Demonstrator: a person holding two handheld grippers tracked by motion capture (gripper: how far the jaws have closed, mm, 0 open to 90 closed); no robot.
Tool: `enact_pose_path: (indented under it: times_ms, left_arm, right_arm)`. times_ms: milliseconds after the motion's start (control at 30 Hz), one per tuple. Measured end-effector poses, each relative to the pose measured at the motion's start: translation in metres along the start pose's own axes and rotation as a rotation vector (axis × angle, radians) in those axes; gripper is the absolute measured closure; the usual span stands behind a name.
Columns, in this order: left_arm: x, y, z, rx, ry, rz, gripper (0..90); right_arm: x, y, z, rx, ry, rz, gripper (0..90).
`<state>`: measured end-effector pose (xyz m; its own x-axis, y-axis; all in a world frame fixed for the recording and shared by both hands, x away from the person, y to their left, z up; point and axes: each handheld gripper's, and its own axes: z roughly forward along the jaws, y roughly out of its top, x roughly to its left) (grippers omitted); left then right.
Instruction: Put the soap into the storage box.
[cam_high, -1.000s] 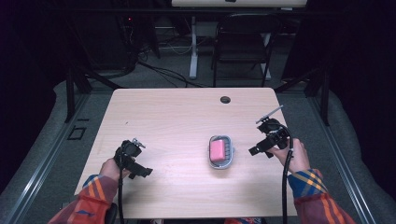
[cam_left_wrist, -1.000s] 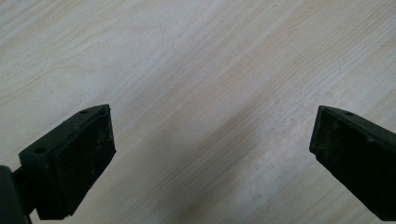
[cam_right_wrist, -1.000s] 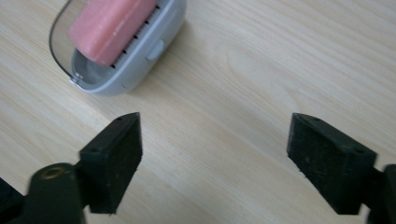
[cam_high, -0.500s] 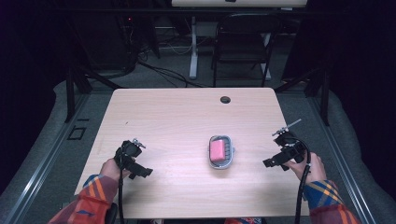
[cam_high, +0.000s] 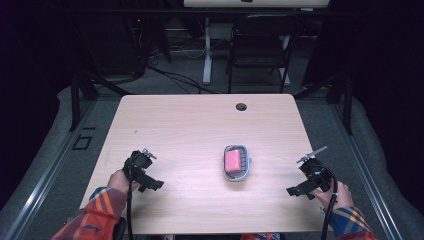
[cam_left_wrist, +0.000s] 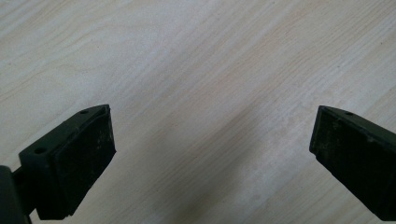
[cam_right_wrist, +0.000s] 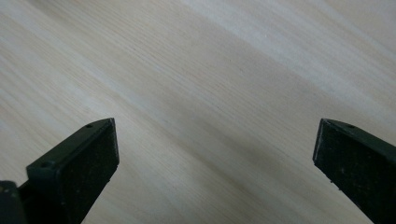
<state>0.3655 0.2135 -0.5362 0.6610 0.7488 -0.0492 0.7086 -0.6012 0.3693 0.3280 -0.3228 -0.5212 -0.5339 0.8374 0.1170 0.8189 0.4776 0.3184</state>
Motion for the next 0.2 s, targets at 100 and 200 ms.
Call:
enact_pose_path:
  times_ms: [100, 200]
  left_arm:
    - [0.0, 0.0001, -0.0002, -0.002, 0.0, 0.001, 0.0]
    - [0.0003, 0.0004, 0.0001, -0.001, -0.002, 0.001, 0.1]
  right_arm:
    - [0.0025, 0.0008, 0.0038, 0.016, -0.012, -0.039, 0.0]
    - [0.0073, 0.0008, 0.0063, -0.016, -0.028, -0.06, 0.0]
